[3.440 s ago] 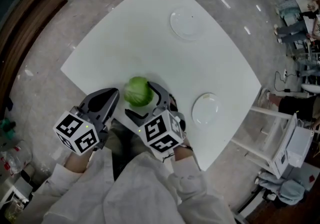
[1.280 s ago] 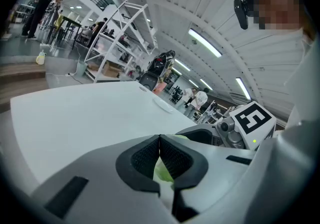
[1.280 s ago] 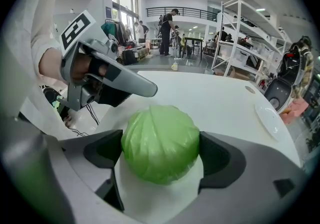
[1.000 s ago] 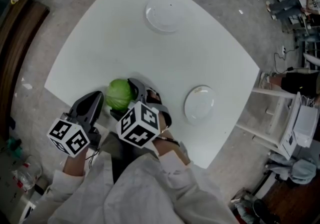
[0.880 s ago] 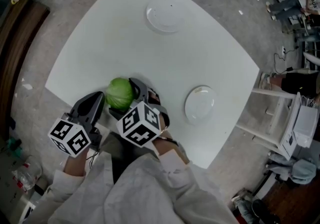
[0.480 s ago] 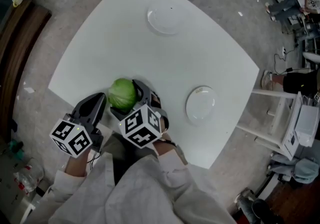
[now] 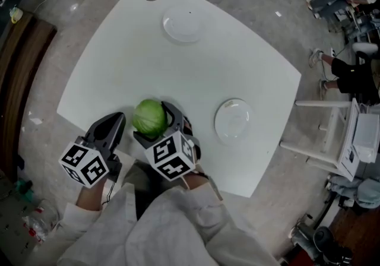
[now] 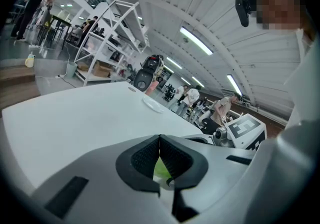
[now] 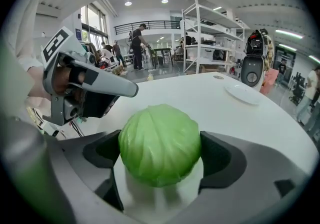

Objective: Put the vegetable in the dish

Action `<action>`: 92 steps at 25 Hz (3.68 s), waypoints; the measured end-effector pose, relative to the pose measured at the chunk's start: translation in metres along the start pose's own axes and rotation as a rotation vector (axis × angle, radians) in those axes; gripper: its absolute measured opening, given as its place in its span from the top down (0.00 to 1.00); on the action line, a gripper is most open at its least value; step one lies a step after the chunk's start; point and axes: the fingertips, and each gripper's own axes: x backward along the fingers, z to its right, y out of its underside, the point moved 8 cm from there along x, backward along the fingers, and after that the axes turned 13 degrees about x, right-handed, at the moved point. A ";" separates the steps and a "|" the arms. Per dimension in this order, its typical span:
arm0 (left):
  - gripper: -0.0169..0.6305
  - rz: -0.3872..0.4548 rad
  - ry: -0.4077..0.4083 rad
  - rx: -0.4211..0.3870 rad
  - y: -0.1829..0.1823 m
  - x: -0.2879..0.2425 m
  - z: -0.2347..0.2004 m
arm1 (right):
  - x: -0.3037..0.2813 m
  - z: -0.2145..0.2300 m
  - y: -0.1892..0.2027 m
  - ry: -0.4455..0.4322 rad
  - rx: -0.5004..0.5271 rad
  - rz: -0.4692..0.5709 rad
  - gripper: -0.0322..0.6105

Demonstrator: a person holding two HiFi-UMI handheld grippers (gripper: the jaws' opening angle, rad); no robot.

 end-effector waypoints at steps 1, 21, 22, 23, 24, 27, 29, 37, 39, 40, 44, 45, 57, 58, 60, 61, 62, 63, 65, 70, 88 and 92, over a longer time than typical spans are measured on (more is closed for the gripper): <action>0.96 -0.004 0.006 -0.006 0.000 -0.001 0.003 | 0.004 0.001 0.000 0.009 -0.004 0.005 0.22; 0.96 -0.205 0.254 -0.233 0.005 -0.084 0.112 | 0.134 0.061 0.062 0.374 -0.239 0.066 0.23; 0.96 -0.219 0.260 -0.242 0.009 -0.086 0.117 | 0.141 0.062 0.066 0.385 -0.256 0.066 0.22; 0.96 -0.234 0.266 -0.250 0.012 -0.088 0.121 | 0.147 0.062 0.070 0.398 -0.271 0.063 0.22; 0.96 -0.248 0.274 -0.258 0.014 -0.091 0.125 | 0.153 0.064 0.074 0.414 -0.283 0.060 0.22; 0.96 -0.283 0.299 -0.279 0.020 -0.108 0.138 | 0.169 0.076 0.090 0.462 -0.320 0.061 0.22; 0.96 -0.303 0.315 -0.293 0.026 -0.119 0.149 | 0.178 0.083 0.102 0.480 -0.348 0.064 0.22; 0.96 -0.361 0.337 -0.319 0.038 -0.152 0.167 | 0.185 0.103 0.140 0.508 -0.419 0.044 0.22; 0.96 -0.375 0.344 -0.319 0.041 -0.158 0.168 | 0.183 0.107 0.147 0.508 -0.428 0.037 0.22; 0.96 -0.381 0.347 -0.320 0.042 -0.160 0.169 | 0.181 0.109 0.150 0.506 -0.433 0.034 0.22; 0.96 -0.395 0.338 -0.324 0.047 -0.167 0.167 | 0.174 0.113 0.161 0.486 -0.442 0.019 0.22; 0.96 -0.396 0.334 -0.322 0.047 -0.169 0.166 | 0.173 0.114 0.162 0.483 -0.441 0.016 0.22; 0.96 -0.426 0.331 -0.303 0.057 -0.179 0.163 | 0.167 0.119 0.174 0.483 -0.423 0.008 0.23; 0.96 -0.428 0.331 -0.303 0.058 -0.179 0.163 | 0.166 0.119 0.175 0.484 -0.421 0.008 0.23; 0.96 -0.428 0.328 -0.298 0.058 -0.178 0.163 | 0.164 0.117 0.178 0.477 -0.409 -0.001 0.23; 0.96 -0.428 0.326 -0.294 0.059 -0.177 0.162 | 0.162 0.116 0.179 0.470 -0.401 -0.008 0.23; 0.96 -0.428 0.324 -0.290 0.059 -0.176 0.161 | 0.161 0.115 0.180 0.465 -0.395 -0.013 0.23; 0.96 -0.429 0.322 -0.288 0.060 -0.175 0.161 | 0.159 0.114 0.181 0.463 -0.389 -0.015 0.22; 0.96 -0.432 0.318 -0.286 0.060 -0.173 0.159 | 0.157 0.112 0.184 0.461 -0.383 -0.018 0.23; 0.96 -0.426 0.313 -0.278 0.058 -0.172 0.157 | 0.156 0.111 0.188 0.445 -0.389 -0.038 0.23; 0.96 -0.415 0.313 -0.300 0.062 -0.162 0.158 | 0.157 0.104 0.189 0.511 -0.343 -0.056 0.23; 0.96 -0.412 0.324 -0.313 0.062 -0.159 0.162 | 0.165 0.102 0.182 0.535 -0.315 -0.040 0.23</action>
